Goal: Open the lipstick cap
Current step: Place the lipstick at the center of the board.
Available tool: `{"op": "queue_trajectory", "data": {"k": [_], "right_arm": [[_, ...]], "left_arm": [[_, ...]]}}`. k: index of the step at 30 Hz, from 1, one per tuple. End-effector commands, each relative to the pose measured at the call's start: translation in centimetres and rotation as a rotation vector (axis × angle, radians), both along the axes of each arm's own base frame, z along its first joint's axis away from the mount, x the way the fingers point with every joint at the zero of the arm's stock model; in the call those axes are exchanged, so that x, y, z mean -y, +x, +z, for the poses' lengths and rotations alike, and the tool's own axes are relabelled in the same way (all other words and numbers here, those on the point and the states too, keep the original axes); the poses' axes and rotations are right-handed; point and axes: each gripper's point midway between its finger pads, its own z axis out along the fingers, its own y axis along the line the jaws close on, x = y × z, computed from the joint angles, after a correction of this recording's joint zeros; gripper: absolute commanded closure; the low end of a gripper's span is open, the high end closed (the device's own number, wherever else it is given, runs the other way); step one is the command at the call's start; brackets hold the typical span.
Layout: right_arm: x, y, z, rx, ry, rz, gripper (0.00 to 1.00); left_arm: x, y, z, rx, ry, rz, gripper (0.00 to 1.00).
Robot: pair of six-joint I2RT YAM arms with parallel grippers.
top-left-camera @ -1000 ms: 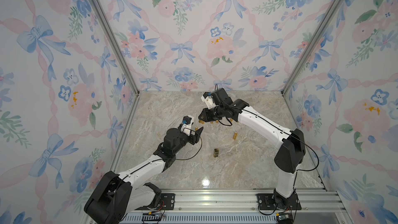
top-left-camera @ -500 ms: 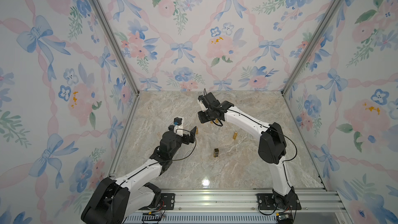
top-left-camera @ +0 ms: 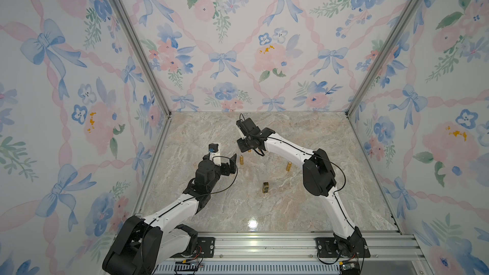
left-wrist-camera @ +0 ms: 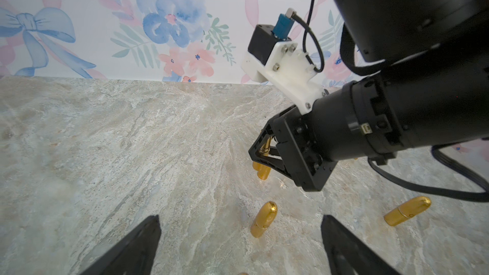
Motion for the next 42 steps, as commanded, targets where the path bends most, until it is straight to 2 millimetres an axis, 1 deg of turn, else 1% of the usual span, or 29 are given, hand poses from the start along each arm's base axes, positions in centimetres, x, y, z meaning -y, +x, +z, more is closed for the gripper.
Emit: {"op": "queue_trajectory", "data": {"k": [1,7,17,35,42], "right_arm": [[-0.8,0.9,-0.4,0.064,-0.031,0.011,0.8],[-0.8,1.3,-2.2,0.063,-0.05,0.021,0.8],[-0.7,1.6,-4.3,0.051,-0.071,0.027,0.8],[-0.6,1.5,-5.8,0.033,-0.069,0.028,0.78],[-0.5,1.6,-6.1,0.027,-0.069,0.025,0.76]], "left_arm": [[-0.2,0.4,0.1,-0.011,-0.024,0.015,0.02],[0.2,0.4,1.0,0.0,-0.053,0.001,0.02],[0.3,0.7,0.6,-0.012,-0.05,-0.001,0.02],[0.5,1.1,0.1,-0.028,-0.04,-0.001,0.02],[0.4,1.1,0.4,-0.021,-0.039,0.004,0.02]]}}
